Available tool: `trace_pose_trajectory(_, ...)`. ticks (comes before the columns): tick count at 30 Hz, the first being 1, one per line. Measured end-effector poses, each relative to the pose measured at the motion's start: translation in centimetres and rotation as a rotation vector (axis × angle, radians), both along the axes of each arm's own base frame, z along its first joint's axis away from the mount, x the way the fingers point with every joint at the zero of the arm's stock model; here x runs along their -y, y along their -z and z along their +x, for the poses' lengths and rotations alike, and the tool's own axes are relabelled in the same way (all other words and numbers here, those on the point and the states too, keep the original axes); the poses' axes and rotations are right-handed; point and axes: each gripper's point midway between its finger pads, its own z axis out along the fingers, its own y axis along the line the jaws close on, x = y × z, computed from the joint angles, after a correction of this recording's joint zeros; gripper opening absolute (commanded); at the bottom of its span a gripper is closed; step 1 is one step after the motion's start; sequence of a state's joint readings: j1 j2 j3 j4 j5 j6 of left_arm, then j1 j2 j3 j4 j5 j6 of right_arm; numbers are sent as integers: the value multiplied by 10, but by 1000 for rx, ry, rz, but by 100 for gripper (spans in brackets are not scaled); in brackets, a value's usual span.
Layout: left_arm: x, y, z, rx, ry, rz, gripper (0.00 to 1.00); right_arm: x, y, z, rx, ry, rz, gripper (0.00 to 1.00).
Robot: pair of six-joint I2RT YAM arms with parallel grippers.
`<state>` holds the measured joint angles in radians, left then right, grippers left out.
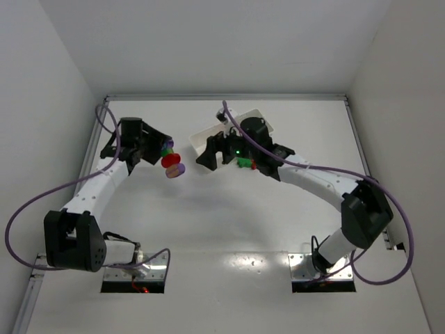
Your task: Sort the legos into containers by color
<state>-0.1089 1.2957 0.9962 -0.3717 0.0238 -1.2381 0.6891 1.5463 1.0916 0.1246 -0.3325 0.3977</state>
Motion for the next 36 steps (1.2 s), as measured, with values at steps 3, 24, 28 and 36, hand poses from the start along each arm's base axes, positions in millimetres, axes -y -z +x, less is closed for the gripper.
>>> trace_pose_trajectory(3,-10,16,-5,-51,-52,-60,0,-30,-2,-5,-14,-56,23,93)
trace_pose_trajectory(24,-2,-8,-17,-9,-23,-252,0,-102,19,-12,-166,-196,80,97)
trace_pose_trajectory(28,0,-15,-18,18,-3,-237,0,-106,19,-8,-182,-187,85,97)
trace_pose_trajectory(36,9,-15,-20,20,23,-222,0,-115,17,-2,-191,-187,97,84)
